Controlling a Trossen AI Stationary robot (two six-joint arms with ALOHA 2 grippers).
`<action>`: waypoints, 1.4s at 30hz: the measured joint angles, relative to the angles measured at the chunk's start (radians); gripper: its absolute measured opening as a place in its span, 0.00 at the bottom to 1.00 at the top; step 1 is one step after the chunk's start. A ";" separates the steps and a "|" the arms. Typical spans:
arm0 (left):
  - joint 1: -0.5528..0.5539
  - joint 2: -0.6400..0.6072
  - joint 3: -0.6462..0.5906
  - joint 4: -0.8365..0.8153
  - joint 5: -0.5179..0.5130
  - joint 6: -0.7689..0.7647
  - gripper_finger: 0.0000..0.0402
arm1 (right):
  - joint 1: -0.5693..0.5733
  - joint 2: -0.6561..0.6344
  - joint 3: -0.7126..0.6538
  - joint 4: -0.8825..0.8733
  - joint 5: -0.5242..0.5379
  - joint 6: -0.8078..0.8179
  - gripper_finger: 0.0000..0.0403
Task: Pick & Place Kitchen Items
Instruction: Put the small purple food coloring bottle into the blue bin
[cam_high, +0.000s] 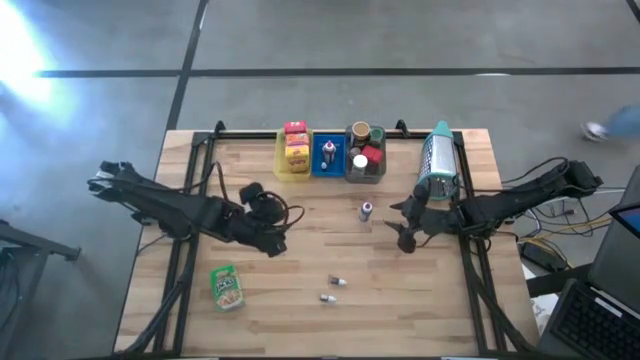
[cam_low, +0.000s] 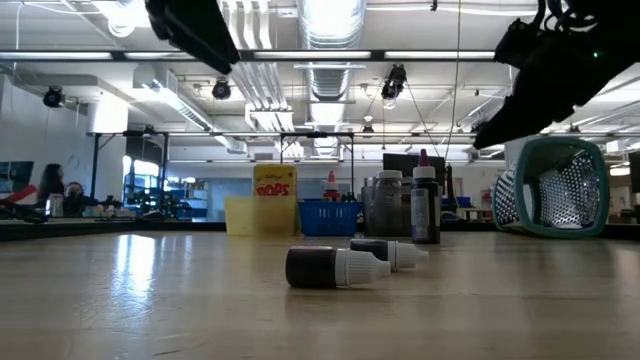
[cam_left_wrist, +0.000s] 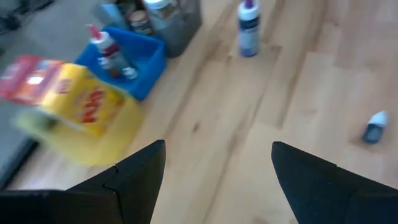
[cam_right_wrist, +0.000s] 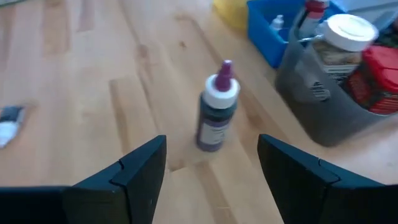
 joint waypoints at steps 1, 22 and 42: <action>0.000 -0.008 -0.035 0.061 0.013 0.011 0.74 | 0.003 -0.001 0.013 -0.016 -0.013 -0.006 0.62; 0.013 0.273 -0.059 0.574 0.464 0.509 0.74 | 0.010 0.000 0.048 -0.061 -0.013 0.005 0.44; 0.001 0.566 0.159 0.431 0.528 0.497 0.66 | 0.010 0.000 0.035 -0.058 -0.011 -0.002 0.33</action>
